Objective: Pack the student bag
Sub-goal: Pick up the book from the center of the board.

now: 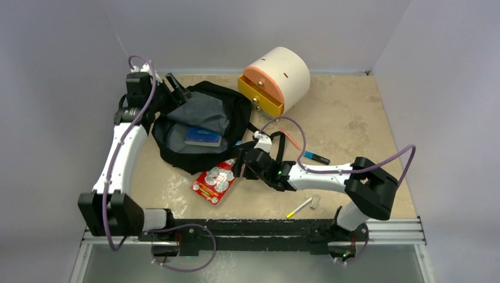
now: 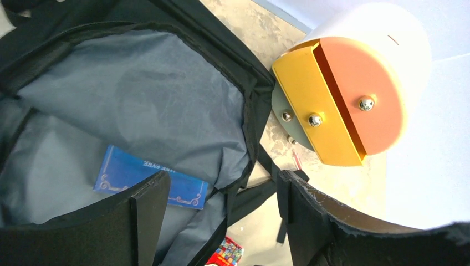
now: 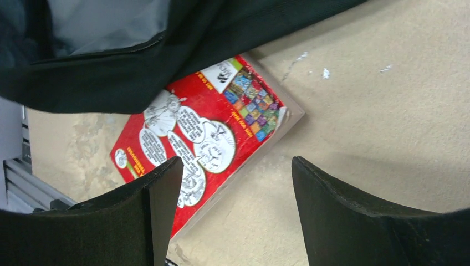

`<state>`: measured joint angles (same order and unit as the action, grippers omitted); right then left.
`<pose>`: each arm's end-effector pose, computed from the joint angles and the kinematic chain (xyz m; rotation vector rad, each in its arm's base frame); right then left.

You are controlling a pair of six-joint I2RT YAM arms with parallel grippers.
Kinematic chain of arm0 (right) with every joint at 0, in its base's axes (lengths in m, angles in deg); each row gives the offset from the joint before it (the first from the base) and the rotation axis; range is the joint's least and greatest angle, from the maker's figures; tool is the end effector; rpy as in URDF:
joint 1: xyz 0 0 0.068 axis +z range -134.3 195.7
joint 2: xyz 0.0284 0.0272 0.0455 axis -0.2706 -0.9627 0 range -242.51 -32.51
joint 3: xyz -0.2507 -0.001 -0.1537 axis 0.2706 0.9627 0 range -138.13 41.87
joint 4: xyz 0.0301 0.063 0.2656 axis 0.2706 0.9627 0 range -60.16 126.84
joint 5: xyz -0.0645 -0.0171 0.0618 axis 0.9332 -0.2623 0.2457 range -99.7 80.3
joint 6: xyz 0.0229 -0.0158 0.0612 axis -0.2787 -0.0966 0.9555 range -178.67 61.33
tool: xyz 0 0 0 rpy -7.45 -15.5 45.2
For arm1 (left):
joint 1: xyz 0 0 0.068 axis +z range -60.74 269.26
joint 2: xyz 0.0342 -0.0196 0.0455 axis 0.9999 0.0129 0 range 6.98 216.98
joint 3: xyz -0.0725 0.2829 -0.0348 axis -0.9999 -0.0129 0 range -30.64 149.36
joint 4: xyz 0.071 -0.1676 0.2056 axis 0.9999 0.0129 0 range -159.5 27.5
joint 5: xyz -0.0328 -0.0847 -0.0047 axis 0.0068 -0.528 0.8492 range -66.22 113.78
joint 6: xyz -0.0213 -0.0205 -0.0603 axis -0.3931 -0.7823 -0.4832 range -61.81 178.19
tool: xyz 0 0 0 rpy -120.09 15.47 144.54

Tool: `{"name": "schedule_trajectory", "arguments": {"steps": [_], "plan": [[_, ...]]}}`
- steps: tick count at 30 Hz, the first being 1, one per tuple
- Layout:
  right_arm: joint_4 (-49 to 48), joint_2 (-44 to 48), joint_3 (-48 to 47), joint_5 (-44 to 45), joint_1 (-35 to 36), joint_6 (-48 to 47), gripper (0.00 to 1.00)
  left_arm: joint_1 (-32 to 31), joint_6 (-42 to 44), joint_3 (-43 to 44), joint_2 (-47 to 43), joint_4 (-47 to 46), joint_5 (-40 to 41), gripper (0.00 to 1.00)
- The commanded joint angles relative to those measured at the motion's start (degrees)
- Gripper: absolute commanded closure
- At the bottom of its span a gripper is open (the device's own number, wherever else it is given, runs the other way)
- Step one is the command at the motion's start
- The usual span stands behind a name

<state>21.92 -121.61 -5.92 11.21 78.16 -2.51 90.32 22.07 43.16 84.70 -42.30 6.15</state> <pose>0.1803 0.3043 0.2052 0.0981 2.2245 0.8175 0.3290 -0.0101 0.3704 -0.5081 2.1016 -0.6847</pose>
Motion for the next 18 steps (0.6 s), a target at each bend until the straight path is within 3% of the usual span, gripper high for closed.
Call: {"name": "schedule_trajectory", "arguments": {"steps": [1,13,18], "plan": [[-0.7,-0.6,-1.9,-2.6,-0.9,3.8,0.27,-1.8,2.2,-5.8,-6.3,-2.1,8.1,0.29],[1.5,-9.2,-6.1,0.7,-1.0,6.2,0.31,-2.7,3.7,-10.3,-11.2,0.6,7.3,0.25],[1.8,-10.9,-6.5,2.9,-1.5,8.1,0.47,-3.3,3.9,-10.7,-12.3,1.4,7.3,0.25]]}}
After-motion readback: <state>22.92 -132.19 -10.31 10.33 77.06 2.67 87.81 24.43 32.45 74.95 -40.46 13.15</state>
